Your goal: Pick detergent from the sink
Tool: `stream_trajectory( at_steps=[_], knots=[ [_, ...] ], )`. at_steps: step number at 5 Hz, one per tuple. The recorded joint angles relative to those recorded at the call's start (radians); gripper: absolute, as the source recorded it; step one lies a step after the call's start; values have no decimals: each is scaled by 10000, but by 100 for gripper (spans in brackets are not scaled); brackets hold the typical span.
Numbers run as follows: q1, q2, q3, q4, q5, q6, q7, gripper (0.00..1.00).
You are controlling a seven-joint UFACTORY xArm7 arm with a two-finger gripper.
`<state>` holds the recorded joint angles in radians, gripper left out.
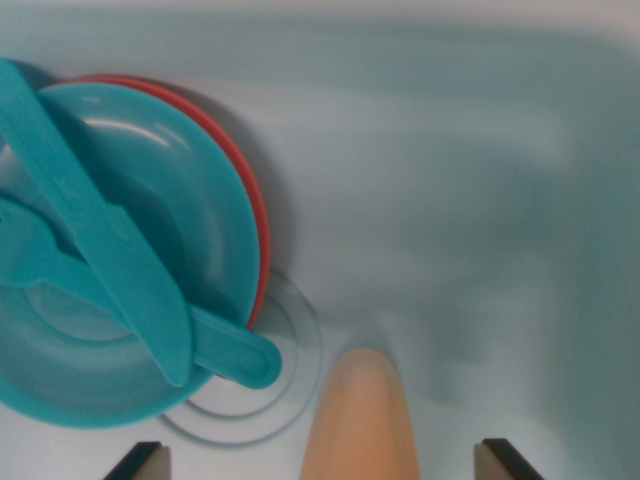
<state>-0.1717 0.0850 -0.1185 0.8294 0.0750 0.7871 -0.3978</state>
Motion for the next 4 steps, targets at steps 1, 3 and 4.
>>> stream_trajectory(
  at_steps=[1,3,4],
  knots=[
    [0,0,0,0,0,0,0,100],
    [0,0,0,0,0,0,0,100],
    [0,0,0,0,0,0,0,100]
  ],
)
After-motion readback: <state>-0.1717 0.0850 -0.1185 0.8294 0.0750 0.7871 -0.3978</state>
